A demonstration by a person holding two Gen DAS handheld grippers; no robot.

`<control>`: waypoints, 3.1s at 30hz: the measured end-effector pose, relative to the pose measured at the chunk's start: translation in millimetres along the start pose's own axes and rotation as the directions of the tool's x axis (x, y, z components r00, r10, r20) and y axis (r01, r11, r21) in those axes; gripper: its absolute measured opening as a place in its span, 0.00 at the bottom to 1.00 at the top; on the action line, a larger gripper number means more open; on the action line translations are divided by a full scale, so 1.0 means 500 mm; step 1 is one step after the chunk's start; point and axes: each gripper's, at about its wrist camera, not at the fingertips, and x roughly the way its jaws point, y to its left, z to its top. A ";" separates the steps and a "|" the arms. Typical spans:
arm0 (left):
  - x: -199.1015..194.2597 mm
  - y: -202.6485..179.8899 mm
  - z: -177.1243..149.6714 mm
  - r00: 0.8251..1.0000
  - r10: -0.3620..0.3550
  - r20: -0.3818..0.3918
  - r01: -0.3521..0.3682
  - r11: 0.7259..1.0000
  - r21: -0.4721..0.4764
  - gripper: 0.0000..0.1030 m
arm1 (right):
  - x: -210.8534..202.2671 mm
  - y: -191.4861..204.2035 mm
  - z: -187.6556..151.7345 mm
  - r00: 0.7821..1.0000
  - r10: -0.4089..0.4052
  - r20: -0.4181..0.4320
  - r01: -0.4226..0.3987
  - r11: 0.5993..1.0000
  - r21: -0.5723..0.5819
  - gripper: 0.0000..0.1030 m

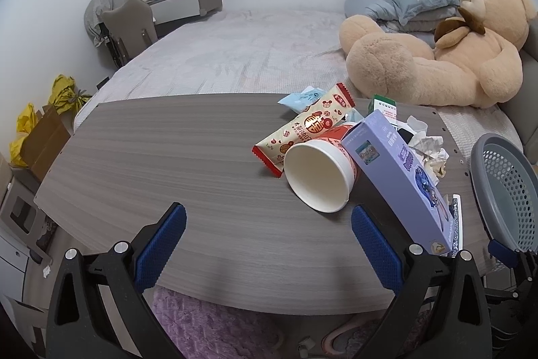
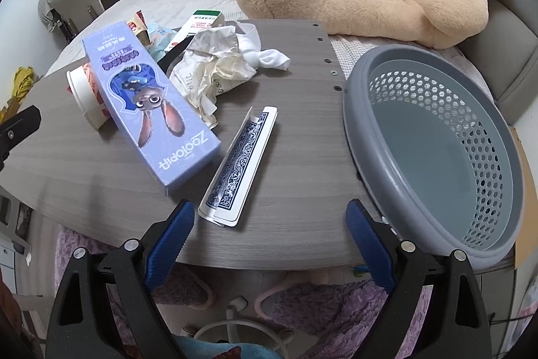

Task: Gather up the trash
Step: 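Move the right tool to the white card deck and close on it, then carry the card deck over the grey basket with the right tool while the left grasps the lavender box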

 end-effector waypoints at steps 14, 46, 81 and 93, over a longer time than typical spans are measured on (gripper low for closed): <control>-0.001 -0.018 -0.007 1.000 -0.027 -0.012 0.027 1.000 0.004 0.94 | 0.020 0.000 0.017 0.999 -0.042 0.032 0.042 0.999 0.003 0.82; 0.008 -0.154 -0.021 0.993 -0.084 -0.083 0.079 0.995 -0.060 0.94 | -0.070 -0.105 0.020 0.981 0.079 0.179 -0.089 0.995 0.048 0.22; 0.097 -0.250 -0.011 0.982 -0.108 -0.157 0.090 0.989 -0.119 0.50 | -0.066 -0.225 0.002 0.977 0.112 0.181 -0.141 0.978 0.156 0.22; 0.063 -0.231 -0.014 0.982 -0.147 -0.121 0.136 0.987 -0.088 0.33 | -0.074 -0.211 0.004 0.978 0.100 0.184 -0.128 0.981 0.144 0.22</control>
